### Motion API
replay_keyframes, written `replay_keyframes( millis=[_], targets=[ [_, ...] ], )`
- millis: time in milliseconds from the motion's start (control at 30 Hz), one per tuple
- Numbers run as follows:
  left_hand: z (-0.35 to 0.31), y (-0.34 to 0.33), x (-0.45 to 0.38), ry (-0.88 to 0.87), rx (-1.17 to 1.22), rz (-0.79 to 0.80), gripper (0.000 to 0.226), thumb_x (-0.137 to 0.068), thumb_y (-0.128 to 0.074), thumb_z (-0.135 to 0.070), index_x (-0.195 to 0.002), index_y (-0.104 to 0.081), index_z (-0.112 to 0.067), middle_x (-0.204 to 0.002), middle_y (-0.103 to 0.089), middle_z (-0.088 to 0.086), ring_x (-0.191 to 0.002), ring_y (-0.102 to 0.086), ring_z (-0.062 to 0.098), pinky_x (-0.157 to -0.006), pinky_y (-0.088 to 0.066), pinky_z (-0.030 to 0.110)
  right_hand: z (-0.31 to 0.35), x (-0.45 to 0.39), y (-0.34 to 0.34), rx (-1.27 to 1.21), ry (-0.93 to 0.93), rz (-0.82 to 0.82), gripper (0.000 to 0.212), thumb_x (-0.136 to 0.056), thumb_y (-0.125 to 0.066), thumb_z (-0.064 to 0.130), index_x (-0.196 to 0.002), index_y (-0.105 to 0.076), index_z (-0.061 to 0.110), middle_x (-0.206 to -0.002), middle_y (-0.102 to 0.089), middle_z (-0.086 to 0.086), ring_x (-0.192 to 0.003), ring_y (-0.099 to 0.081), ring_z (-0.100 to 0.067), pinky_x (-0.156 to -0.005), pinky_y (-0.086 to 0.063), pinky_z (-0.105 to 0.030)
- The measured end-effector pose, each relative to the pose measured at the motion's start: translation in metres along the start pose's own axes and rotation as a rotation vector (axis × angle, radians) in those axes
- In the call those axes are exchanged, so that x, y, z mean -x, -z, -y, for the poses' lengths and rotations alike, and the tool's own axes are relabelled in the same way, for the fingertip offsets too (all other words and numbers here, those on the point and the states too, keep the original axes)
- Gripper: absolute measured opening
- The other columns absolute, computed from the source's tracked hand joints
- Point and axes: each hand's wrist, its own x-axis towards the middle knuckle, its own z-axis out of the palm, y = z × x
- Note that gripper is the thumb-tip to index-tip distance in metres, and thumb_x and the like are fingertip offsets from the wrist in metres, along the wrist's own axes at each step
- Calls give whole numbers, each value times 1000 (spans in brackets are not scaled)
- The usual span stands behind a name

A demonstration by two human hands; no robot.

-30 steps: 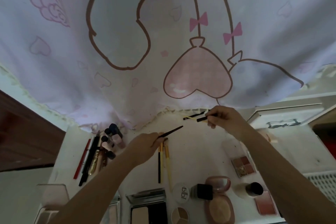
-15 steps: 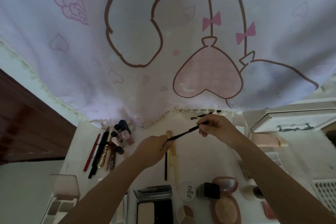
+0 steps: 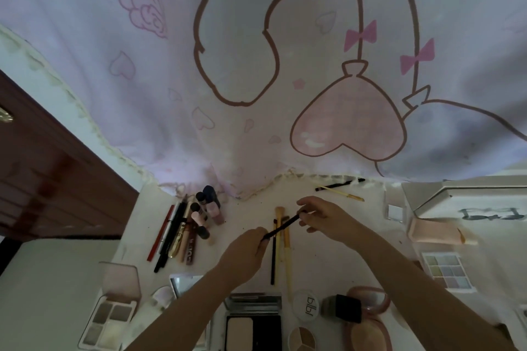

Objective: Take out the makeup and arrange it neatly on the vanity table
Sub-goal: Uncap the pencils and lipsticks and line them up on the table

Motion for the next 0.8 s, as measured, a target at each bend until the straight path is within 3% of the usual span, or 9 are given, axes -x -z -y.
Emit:
replay_keyframes(
  millis=[167,300,400,467,567,800],
  targets=[
    [8,-1,12,86,123,-68,22,-98,-35,-16,-105,-52,-3,-85,-48,0,-77,-44,14,-62,-28,19,-6,-11,-8,15,26,-24,28,-94,-48,13,-122,-50,10,-100,-56,7,-93,-61,-19,-75,-51,-20],
    [17,11,21,152,181,-335,18,-95,-42,-9,-99,-58,-1,-81,-45,0,-76,-43,16,-62,-30,18,-13,-19,-7,114,-8,-66,26,-94,-46,16,-118,-54,11,-109,-61,-3,-97,-60,-20,-83,-50,-28],
    [27,11,20,249,122,-460,18,-93,-46,-5,-98,-61,3,-92,-51,13,-83,-42,19,-66,-26,22,-26,-25,-9,374,6,-97,30,-94,-47,20,-122,-53,12,-123,-57,-4,-109,-54,-15,-89,-38,-19],
    [29,4,13,376,133,-434,21,-94,-43,-7,-101,-59,4,-98,-55,18,-87,-45,22,-67,-27,22,-38,-28,-11,482,-16,-102,33,-95,-45,20,-127,-50,10,-129,-52,-7,-118,-49,-18,-93,-32,-19],
    [29,-7,0,562,170,-309,24,-97,-37,-11,-103,-54,5,-106,-56,24,-97,-51,32,-79,-38,33,-57,-26,-12,549,-93,-116,35,-95,-44,19,-128,-47,8,-132,-48,-10,-122,-45,-22,-97,-31,-22],
    [38,-23,-19,658,-117,-126,26,-99,-31,-17,-114,-46,-3,-122,-52,15,-113,-47,26,-93,-37,29,-78,-14,-1,615,-136,-113,35,-95,-46,18,-127,-48,6,-132,-48,-12,-122,-45,-23,-98,-29,-22]
  ],
)
